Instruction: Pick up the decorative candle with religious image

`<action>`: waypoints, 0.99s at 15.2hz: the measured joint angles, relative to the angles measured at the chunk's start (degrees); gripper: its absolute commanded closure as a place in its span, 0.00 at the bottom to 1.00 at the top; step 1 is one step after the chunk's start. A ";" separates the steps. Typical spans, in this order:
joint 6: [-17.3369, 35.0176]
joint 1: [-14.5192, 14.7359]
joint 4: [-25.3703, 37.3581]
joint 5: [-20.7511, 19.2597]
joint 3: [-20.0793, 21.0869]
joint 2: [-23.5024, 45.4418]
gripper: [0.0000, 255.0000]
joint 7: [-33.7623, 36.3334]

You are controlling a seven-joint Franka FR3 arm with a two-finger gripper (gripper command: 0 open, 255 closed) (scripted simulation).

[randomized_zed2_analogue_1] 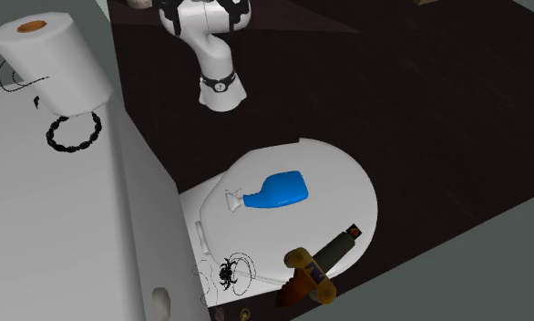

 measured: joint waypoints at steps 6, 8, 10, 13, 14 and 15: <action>6.20 -0.57 -3.93 2.83 3.44 2.26 0.00 7.63; 10.21 -0.95 -6.02 4.01 5.05 4.14 0.00 11.27; 13.41 -1.16 -6.68 5.36 7.18 6.49 0.00 15.41; 18.52 -1.91 -7.52 6.56 9.47 10.48 0.00 20.68; 20.36 -2.19 -7.39 6.87 10.42 12.36 0.00 22.61; 22.24 -2.35 -7.61 7.24 11.43 13.91 0.00 24.67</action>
